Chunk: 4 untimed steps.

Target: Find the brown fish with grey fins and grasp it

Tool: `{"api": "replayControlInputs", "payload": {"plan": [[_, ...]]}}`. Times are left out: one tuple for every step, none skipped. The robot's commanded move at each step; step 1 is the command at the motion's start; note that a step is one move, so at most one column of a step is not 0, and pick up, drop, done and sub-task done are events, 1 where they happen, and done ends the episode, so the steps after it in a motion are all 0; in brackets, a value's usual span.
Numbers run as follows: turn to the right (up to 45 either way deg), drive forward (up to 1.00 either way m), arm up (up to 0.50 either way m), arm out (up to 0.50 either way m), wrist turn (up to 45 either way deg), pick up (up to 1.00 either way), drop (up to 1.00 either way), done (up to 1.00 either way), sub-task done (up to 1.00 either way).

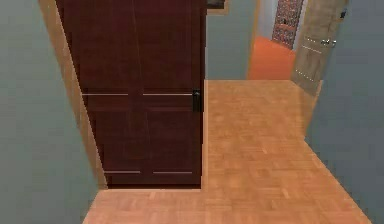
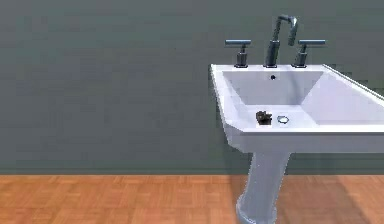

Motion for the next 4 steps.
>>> {"api": "replayControlInputs", "payload": {"plan": [[24.0,0.00,0.00,0.00,0.0,0.00,0.00,0.00,0.00],[0.0,1.00,0.00,0.00,0.0,0.00,0.00,0.00,0.00],[6.0,0.00,0.00,0.00,0.0,0.00,0.00,0.00,0.00],[0.0,0.10,0.00,0.00,0.0,0.00,0.00,0.00,0.00]]}}
